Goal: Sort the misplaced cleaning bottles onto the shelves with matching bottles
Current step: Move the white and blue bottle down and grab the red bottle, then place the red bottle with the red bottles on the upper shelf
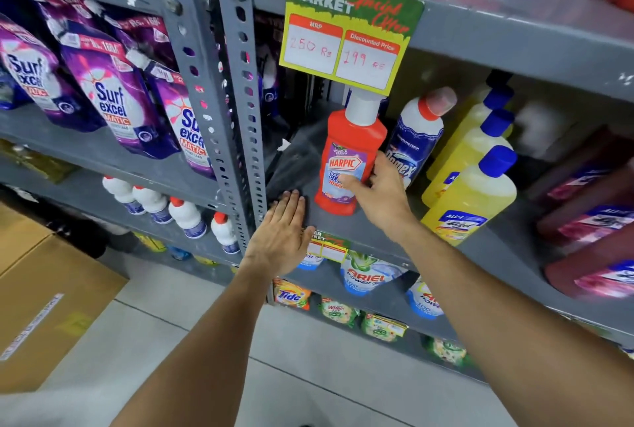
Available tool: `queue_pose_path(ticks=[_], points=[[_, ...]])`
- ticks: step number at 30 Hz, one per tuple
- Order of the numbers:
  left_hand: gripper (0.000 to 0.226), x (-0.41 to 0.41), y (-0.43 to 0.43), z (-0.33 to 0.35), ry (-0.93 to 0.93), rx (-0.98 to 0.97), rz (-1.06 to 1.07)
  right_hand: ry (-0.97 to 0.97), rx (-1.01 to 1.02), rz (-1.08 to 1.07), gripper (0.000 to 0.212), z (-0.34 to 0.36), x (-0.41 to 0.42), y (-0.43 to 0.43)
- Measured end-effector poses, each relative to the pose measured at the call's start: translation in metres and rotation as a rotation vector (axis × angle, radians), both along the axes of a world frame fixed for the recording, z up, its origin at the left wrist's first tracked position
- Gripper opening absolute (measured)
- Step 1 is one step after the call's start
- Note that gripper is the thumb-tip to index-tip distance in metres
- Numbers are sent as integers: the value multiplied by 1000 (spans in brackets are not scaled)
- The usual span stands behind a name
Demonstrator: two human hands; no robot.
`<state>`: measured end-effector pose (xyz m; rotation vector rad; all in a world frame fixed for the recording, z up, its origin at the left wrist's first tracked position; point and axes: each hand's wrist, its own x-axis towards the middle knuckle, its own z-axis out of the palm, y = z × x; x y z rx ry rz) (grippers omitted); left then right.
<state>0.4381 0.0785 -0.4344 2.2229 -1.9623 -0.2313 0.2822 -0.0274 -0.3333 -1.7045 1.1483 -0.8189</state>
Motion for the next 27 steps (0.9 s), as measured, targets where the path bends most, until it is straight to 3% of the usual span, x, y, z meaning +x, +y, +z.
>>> queue_pose_path(ticks=[10, 18, 27], points=[[67, -10, 3, 13, 65, 42, 65, 25, -63, -24, 53, -5, -62, 23], [64, -40, 43, 70, 47, -270, 142, 7, -136, 83, 44, 41, -106, 56], [62, -52, 62, 213, -68, -647, 285, -129, -281, 336, 39, 189, -128, 81]])
